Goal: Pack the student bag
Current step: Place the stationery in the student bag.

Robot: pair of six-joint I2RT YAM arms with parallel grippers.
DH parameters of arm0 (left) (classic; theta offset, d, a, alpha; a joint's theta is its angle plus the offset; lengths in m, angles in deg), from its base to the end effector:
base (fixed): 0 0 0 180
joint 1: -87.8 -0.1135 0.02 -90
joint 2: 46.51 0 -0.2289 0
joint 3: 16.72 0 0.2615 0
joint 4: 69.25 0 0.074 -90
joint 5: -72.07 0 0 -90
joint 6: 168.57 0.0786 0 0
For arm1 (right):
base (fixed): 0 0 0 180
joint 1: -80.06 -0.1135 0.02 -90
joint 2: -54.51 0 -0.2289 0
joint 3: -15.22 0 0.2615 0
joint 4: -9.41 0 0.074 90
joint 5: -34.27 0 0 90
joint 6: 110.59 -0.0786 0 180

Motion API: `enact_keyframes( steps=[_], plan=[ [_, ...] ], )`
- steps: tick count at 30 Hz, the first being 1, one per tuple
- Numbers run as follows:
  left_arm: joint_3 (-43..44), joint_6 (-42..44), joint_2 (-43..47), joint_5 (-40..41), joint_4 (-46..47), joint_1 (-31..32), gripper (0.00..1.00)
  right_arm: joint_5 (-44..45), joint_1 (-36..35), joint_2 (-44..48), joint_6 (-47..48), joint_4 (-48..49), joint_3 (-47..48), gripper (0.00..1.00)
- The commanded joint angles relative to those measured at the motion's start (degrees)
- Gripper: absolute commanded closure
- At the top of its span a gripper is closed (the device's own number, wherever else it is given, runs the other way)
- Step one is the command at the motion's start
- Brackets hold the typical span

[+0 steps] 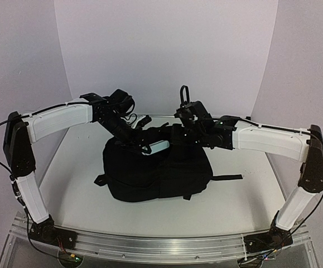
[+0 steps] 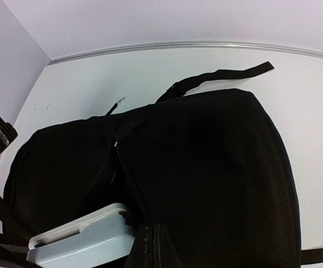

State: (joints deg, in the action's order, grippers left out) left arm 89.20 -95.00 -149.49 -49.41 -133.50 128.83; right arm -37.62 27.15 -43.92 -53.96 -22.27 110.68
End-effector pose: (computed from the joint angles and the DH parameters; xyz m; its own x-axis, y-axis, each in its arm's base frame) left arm 0.2750 -0.2937 0.2262 -0.8466 0.4169 -0.3309 0.5312 0.6221 -0.5752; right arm 0.2831 0.3339 0.2418 -0.6186 0.0487 -0.7842 -0.3158 0.8985 0.3049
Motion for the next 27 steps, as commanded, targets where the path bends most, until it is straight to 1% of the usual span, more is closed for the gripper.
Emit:
enact_keyframes(
  steps=[1,4,8,12,16,19,20,22,23,24,25,27],
  plan=[
    [3.04,-1.17,-2.73,-3.67,7.95,-0.08,0.90,0.00,0.72,2.57,0.35,3.20,2.89,1.00],
    [3.53,-2.87,-5.40,-3.89,12.79,-0.08,0.90,-1.25,0.70,2.36,0.08,3.73,2.65,1.00],
    [6.02,-4.93,-8.85,-2.44,18.30,-0.08,0.90,-2.87,0.70,2.54,-0.30,4.80,2.17,1.00],
    [7.25,-7.65,-11.13,-0.18,25.95,-0.08,0.90,-3.57,0.71,2.70,-0.85,5.52,1.34,1.00],
    [6.83,-11.28,-13.58,-1.01,32.81,-0.04,0.85,-3.76,0.70,2.73,-1.22,6.10,0.75,1.00],
    [5.78,-13.51,-14.41,-1.58,35.07,-0.08,0.75,-3.88,0.70,2.55,-1.30,6.35,0.52,1.00],
    [4.38,-14.07,-13.90,-2.04,36.81,-0.08,0.67,-3.90,0.70,2.54,-1.42,6.44,0.29,1.00],
    [2.55,-14.31,-12.45,-2.02,38.17,-0.08,0.58,-3.75,0.71,2.46,-1.52,6.59,0.04,1.00],
    [1.38,-13.90,-10.79,-1.12,37.91,-0.08,0.51,-3.68,0.70,2.46,-1.47,6.68,0.00,1.00],
    [0.79,-13.48,-9.68,-0.46,37.45,-0.08,0.47,-3.65,0.76,2.43,-1.52,6.71,-0.01,1.00],
    [-0.49,-12.65,-7.38,1.32,36.40,-0.08,0.41,-3.68,0.70,2.41,-1.48,6.79,-0.01,1.00],
    [-3.27,-11.43,-3.21,4.02,34.80,-0.16,0.35,-3.96,0.70,2.29,-1.31,6.96,0.14,1.00]
  ],
)
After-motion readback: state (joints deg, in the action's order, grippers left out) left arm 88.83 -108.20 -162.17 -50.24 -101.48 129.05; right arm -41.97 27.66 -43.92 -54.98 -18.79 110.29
